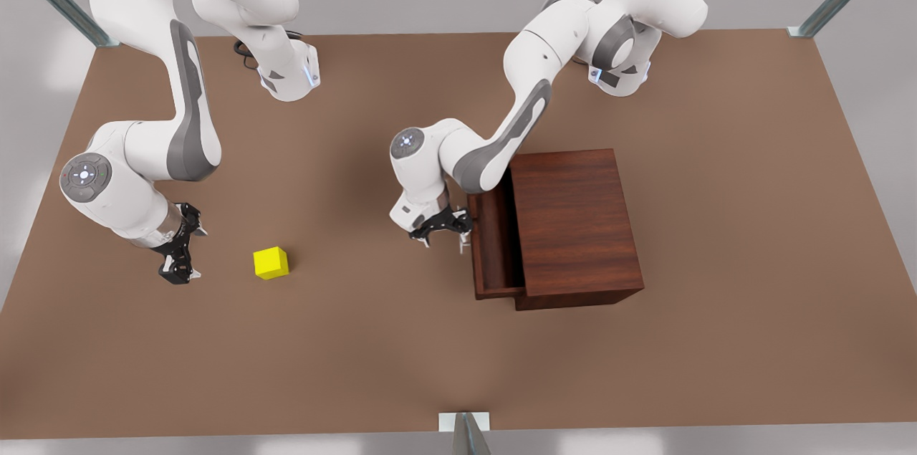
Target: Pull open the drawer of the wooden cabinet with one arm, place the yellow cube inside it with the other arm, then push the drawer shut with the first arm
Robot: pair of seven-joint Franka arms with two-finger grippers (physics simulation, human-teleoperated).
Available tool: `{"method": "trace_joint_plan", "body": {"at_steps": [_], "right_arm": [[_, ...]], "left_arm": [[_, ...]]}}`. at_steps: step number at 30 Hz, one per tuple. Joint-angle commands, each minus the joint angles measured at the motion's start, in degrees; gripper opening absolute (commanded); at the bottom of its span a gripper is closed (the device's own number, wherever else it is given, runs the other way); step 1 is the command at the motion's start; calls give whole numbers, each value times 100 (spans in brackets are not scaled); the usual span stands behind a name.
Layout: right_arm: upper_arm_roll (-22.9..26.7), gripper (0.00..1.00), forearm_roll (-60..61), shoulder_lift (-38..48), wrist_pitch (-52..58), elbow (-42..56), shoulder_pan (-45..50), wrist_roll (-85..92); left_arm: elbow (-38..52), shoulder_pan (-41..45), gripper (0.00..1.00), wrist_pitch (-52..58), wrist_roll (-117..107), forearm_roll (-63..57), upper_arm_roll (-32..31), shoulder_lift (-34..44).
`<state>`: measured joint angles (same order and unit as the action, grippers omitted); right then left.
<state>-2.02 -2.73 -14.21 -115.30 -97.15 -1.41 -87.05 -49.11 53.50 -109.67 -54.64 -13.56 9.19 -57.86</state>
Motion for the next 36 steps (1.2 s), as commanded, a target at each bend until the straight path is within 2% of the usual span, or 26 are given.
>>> {"method": "trace_joint_plan", "body": {"at_steps": [1, 8, 12, 14, 15, 16, 17, 18, 19, 20, 21, 22, 25, 26, 30, 31, 33, 36], "right_arm": [[0, 100, 0, 6, -1, 3, 0, -32], [0, 100, 0, -3, -1, 3, 26, -32], [0, 100, -114, -249, -1, 3, 413, -216], [0, 100, -123, -258, -10, 3, 448, -155], [0, 100, -123, -275, -10, 3, 475, -146], [0, 100, -123, -346, -18, 3, 554, -85], [0, 100, -254, -460, -19, -6, 624, -76], [0, 100, -299, -591, -36, -6, 624, -49], [0, 100, -281, -785, -255, -24, 633, 100], [0, 100, -272, -864, -273, -41, 633, 197], [0, 100, -272, -943, -282, -41, 659, 197], [0, 100, -272, -1005, -388, -41, 686, 197], [-9, 100, -228, -1207, -748, -85, 668, 294], [-35, 100, -185, -1277, -1143, -225, 633, 293], [-62, 100, -141, -1146, -2207, -1052, 554, 285], [-123, 100, -141, -1146, -2233, -1087, 457, 285], [-773, 100, -141, -1146, -2462, -1184, -149, 346], [-818, 100, -149, -1172, -2849, -1395, -193, 381]], "left_arm": [[6, 37, 100, -213, -214, -24, 13, 12], [24, 108, 100, -591, -434, -24, 21, -24], [182, 257, 100, 973, -372, 46, -40, 1075], [165, 292, 100, 1808, -126, 37, -23, 1382], [138, 170, 100, 2633, -83, 46, -22, 1646], [85, -278, 100, 3556, 583, 371, -5, 2085], [-20, -1410, 100, 4260, 2384, 1082, 13, 2709], [-388, -2667, 100, 4463, 4098, 1935, 4, 3079], [-1073, -3188, 100, 4174, 5243, 1997, 65, 3316], [-3802, -3373, 100, 1937, 5420, 2007, 162, 4763], [-5136, -3390, 100, 507, 5594, 1594, 188, 5356], [-4793, -3495, 100, 700, 5824, 1575, 258, 5118], [-4582, -3645, 100, 1114, 6123, 1768, 461, 5162], [-4467, -3645, 100, 1105, 6167, 2296, 470, 5066], [-4423, -3584, 100, 1176, 6167, 2261, 452, 4960], [-4423, -3575, 100, 1176, 6158, 2252, 443, 4960], [-4423, -3575, 100, 1184, 6158, 2252, 435, 4951], [-4441, -3548, 100, 1211, 6158, 2252, 426, 4934]]}}
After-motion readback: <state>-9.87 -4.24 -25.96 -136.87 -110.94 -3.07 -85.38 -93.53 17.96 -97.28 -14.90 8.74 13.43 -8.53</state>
